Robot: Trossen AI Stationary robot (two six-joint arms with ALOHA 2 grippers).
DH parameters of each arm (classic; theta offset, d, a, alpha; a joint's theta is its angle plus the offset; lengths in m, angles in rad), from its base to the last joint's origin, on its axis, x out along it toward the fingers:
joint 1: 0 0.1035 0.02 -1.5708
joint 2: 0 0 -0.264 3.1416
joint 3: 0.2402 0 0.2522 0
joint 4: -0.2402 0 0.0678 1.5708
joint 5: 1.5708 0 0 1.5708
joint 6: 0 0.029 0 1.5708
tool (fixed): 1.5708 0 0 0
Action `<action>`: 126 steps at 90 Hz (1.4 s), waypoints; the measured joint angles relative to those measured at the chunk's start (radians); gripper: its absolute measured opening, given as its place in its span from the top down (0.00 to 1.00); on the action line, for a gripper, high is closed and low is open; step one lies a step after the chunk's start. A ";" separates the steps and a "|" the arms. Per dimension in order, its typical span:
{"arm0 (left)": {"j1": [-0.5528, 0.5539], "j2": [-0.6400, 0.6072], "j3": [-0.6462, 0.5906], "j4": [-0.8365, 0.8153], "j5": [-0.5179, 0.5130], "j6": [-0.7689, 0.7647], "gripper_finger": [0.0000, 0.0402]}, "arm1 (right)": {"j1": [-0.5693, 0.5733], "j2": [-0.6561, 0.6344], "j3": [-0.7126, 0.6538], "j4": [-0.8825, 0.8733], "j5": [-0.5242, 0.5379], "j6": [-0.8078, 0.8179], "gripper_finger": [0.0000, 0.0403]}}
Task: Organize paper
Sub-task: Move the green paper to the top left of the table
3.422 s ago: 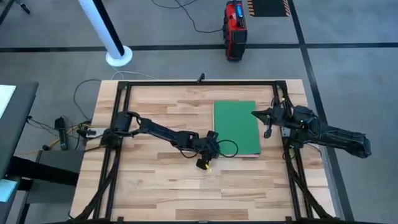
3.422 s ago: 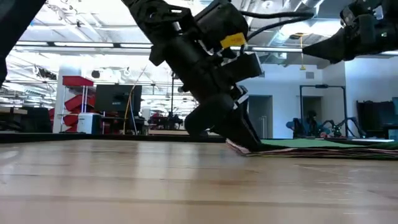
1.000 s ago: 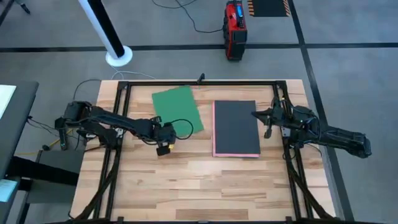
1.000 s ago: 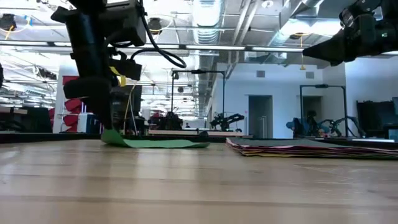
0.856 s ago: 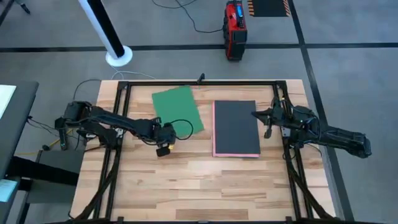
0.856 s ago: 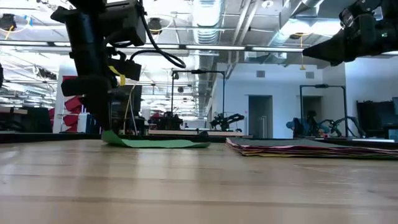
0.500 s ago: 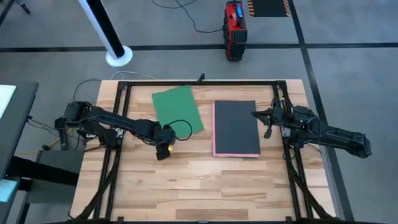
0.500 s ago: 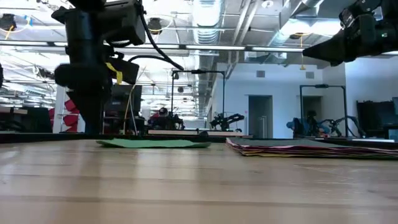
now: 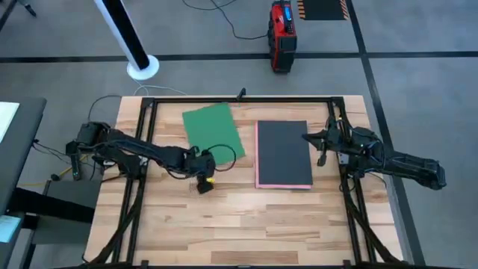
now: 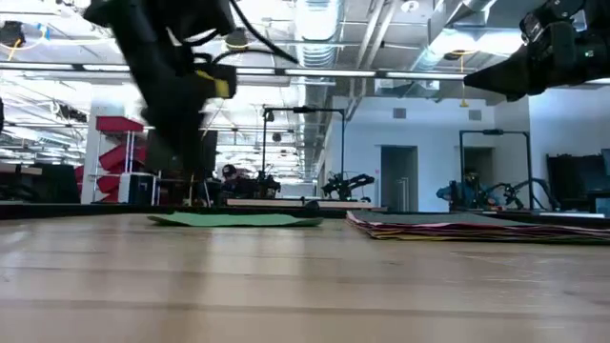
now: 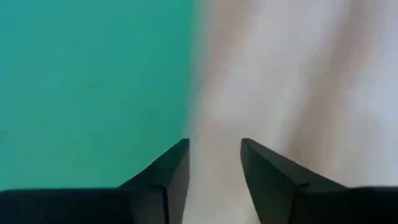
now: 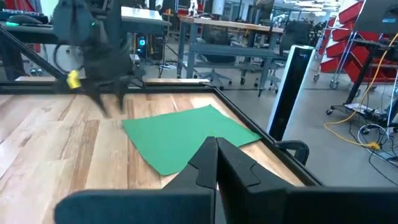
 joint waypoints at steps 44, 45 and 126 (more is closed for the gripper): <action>0.214 0.000 0.000 0.151 -0.048 -0.052 1.00 | 0.000 0.000 0.000 0.001 0.000 -0.002 1.00; 0.216 0.000 0.000 0.152 -0.048 -0.057 1.00 | 0.000 0.000 0.000 0.001 0.000 -0.003 1.00; 0.217 0.258 0.004 0.079 0.060 0.170 1.00 | 0.000 0.000 0.000 -0.006 0.000 -0.002 1.00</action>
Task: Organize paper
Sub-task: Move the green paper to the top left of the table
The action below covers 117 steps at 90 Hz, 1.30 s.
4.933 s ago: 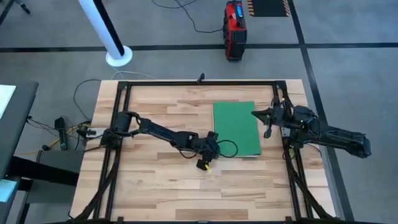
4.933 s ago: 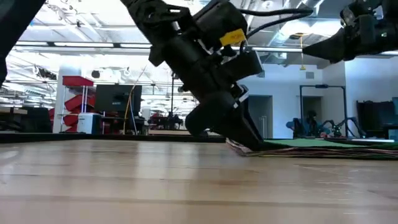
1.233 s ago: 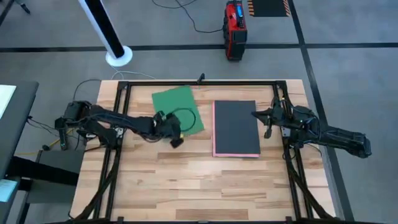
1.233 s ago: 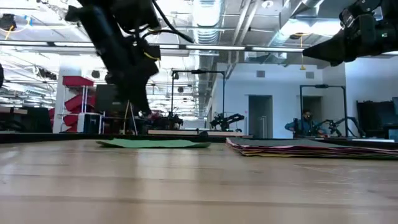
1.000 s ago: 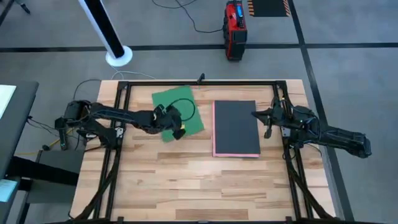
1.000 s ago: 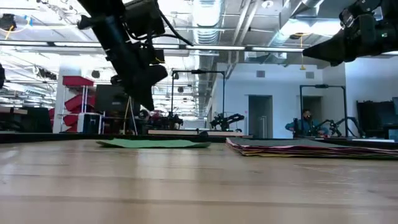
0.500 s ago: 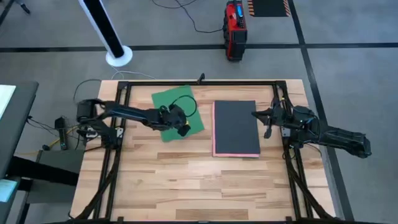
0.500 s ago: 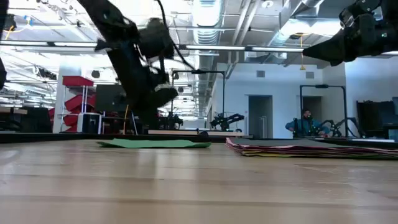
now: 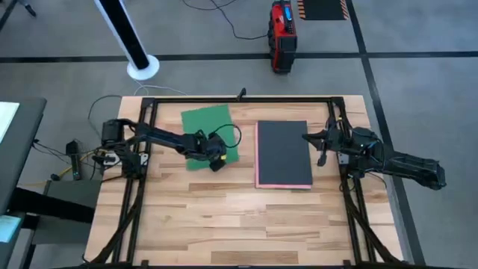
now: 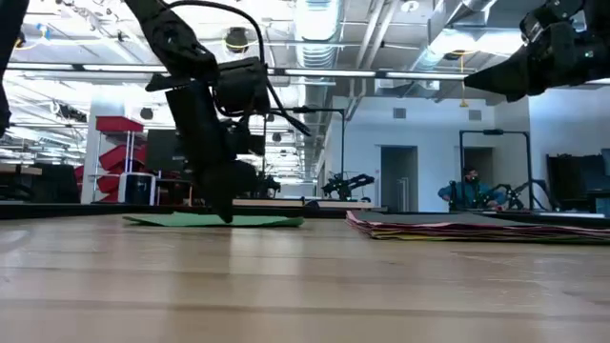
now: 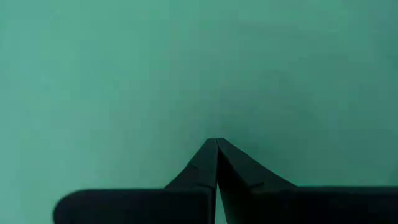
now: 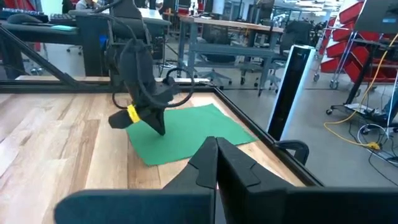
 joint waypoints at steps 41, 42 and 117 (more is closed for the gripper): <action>-0.037 -0.001 -0.003 -0.243 -0.037 -0.045 1.00 | 0.000 0.000 0.000 0.000 0.000 0.002 1.00; -0.037 -0.001 -0.003 -0.243 -0.038 -0.045 1.00 | 0.000 0.000 0.000 0.000 0.000 0.002 1.00; -0.050 -0.159 -0.009 -0.322 -0.029 -0.141 1.00 | 0.000 0.000 0.000 -0.003 0.000 0.002 1.00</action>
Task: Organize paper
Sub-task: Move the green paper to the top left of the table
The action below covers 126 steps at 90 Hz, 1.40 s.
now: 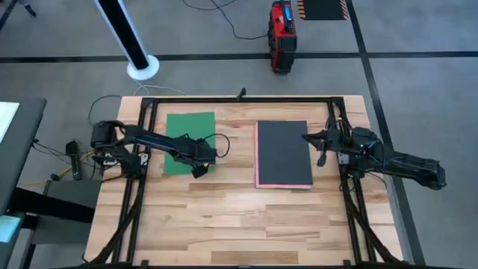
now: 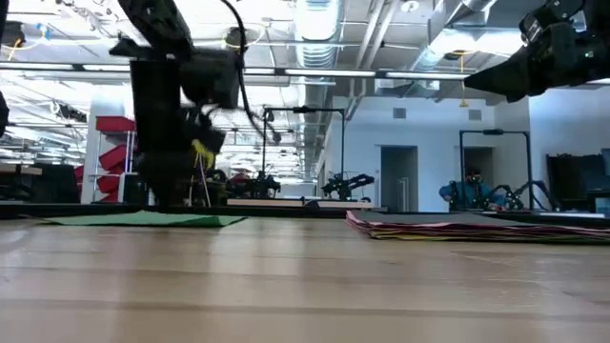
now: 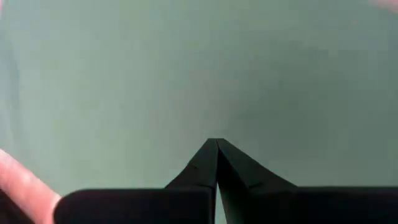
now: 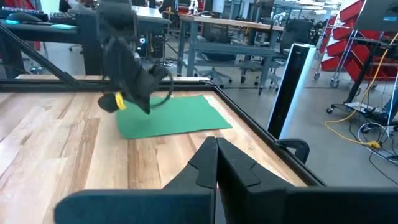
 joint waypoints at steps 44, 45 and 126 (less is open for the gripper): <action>-0.037 -0.081 0.003 0.105 -0.094 -0.377 1.00 | 0.000 0.000 0.000 -0.003 0.000 0.000 1.00; -0.039 -0.081 0.003 0.104 -0.096 -0.381 1.00 | 0.000 0.000 0.000 -0.003 0.000 0.000 1.00; -0.036 -0.091 -0.300 0.505 -0.023 -0.387 1.00 | 0.000 0.000 0.000 0.001 0.000 -0.003 1.00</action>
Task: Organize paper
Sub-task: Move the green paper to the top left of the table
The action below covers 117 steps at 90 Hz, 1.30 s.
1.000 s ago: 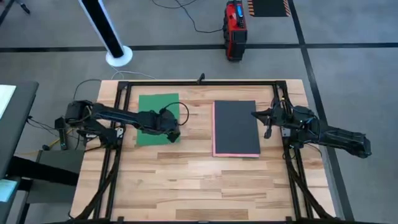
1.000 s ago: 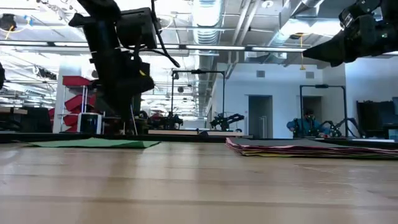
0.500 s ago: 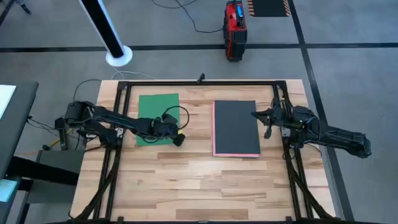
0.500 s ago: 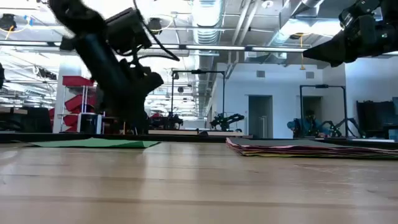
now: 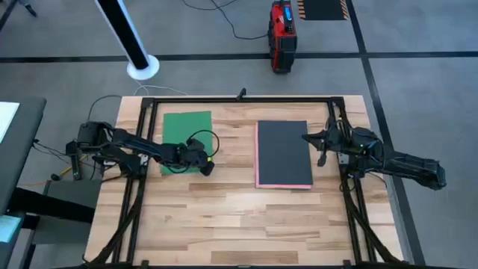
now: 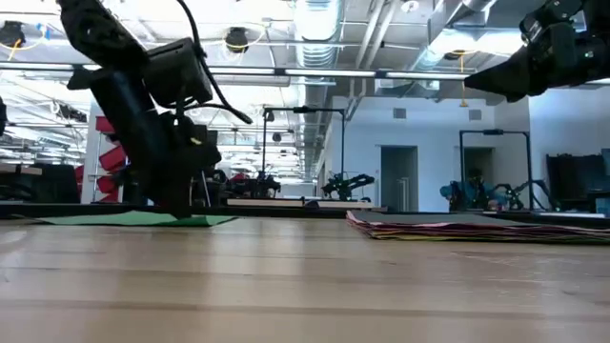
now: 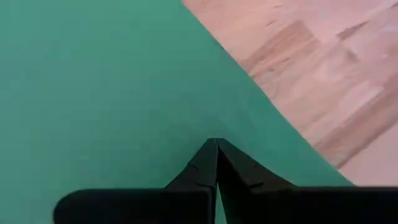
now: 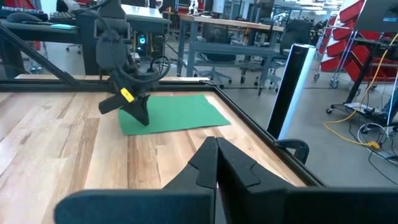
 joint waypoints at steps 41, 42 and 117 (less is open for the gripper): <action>0.066 0.001 -0.002 -0.114 -0.010 0.063 1.00 | 0.000 0.000 0.000 0.000 0.000 0.001 1.00; 0.068 0.001 -0.002 -0.113 -0.009 0.065 1.00 | 0.000 0.000 0.000 0.000 0.000 0.001 1.00; 0.154 -0.075 -0.007 0.000 -0.012 0.078 1.00 | 0.000 0.000 0.000 0.004 0.000 -0.005 1.00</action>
